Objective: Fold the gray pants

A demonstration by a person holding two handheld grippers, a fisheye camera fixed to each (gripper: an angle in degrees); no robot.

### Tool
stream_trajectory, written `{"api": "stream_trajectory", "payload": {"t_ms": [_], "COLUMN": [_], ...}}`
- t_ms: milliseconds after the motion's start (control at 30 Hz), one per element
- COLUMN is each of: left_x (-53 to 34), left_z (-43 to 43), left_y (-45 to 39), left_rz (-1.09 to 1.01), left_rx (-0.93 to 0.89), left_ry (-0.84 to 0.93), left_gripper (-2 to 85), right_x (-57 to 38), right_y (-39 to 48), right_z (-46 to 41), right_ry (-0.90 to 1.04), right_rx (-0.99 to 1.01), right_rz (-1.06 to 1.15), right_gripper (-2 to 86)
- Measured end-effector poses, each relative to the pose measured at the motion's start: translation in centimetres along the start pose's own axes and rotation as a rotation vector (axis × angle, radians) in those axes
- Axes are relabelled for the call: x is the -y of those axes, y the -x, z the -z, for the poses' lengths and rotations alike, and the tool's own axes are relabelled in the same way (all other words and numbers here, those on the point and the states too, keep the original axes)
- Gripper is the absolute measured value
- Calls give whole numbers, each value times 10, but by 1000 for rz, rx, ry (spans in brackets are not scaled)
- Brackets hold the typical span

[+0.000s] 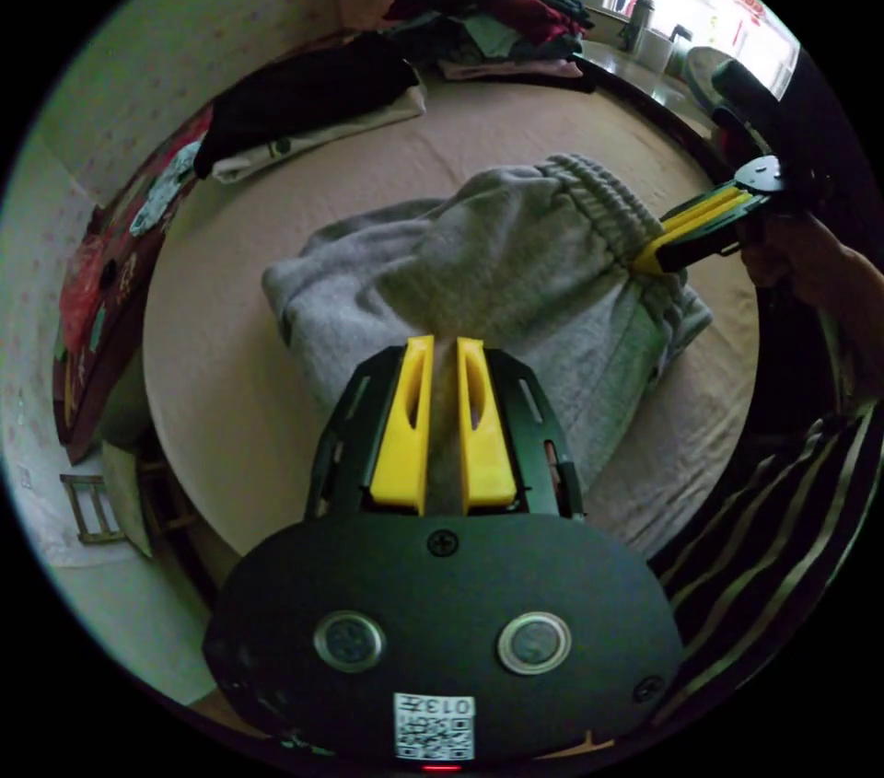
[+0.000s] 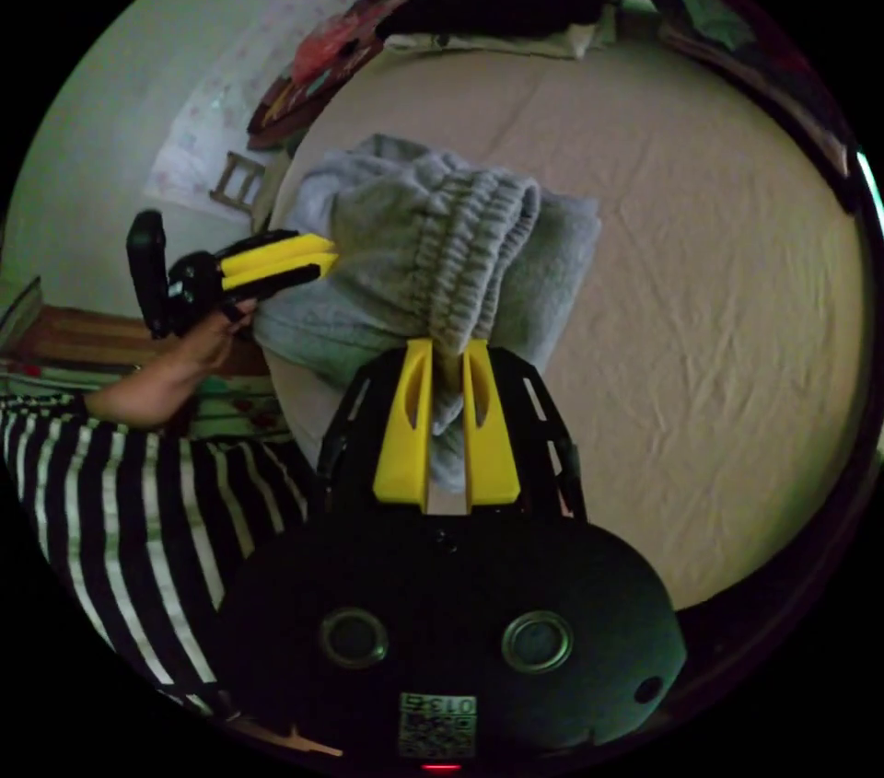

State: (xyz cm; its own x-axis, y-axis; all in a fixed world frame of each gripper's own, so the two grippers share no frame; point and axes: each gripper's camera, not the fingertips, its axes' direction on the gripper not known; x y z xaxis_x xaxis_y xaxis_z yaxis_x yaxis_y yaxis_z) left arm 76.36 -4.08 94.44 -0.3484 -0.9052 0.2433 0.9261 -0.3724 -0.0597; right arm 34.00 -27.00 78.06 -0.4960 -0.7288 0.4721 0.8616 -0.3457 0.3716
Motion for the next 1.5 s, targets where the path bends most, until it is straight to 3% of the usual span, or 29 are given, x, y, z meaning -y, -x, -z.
{"api": "stream_trajectory", "payload": {"t_ms": [300, 467, 567, 633, 767, 967, 1100, 1167, 1267, 1400, 1500], "left_x": [26, 51, 40, 34, 31, 39, 46, 48, 45, 48, 51], "left_z": [19, 11, 30, 30, 16, 14, 17, 19, 21, 27, 45], "left_y": [-2, -5, -16, -18, -38, -77, -65, -58, -44, -26, 0], "left_rz": [-40, -61, -78, -46, -46, -193, -120, -83, -2, 16, 111], "left_rx": [121, 18, 63, 71, 68, 335, 274, 241, 170, 100, 80], "left_ry": [-54, 28, -46, -35, -18, -7, -1, -4, -44, -60, -80], "left_gripper": [4, -2, -2, -3, -3, -4, -4, -4, -4, -4, -4], "right_x": [-7, -1, 4, 24, 87, 194, 227, 231, 248, 251, 220], "right_y": [46, 37, 45, 66, 119, 203, 222, 229, 216, 164, 164], "right_z": [6, -10, 13, 30, 11, -87, -159, -165, -156, -148, -99], "right_ry": [-25, 16, 3, -63, -104, 60, 342, 357, 318, 277, 92], "right_rx": [-250, -182, -238, -306, -243, -238, -332, -351, -224, 127, 119], "right_rz": [134, 100, 102, 166, 348, 581, 659, 719, 596, 315, 384], "right_gripper": [58, 76, 90, 97, 105, 105, 43, 30, 19, 17, 15]}}
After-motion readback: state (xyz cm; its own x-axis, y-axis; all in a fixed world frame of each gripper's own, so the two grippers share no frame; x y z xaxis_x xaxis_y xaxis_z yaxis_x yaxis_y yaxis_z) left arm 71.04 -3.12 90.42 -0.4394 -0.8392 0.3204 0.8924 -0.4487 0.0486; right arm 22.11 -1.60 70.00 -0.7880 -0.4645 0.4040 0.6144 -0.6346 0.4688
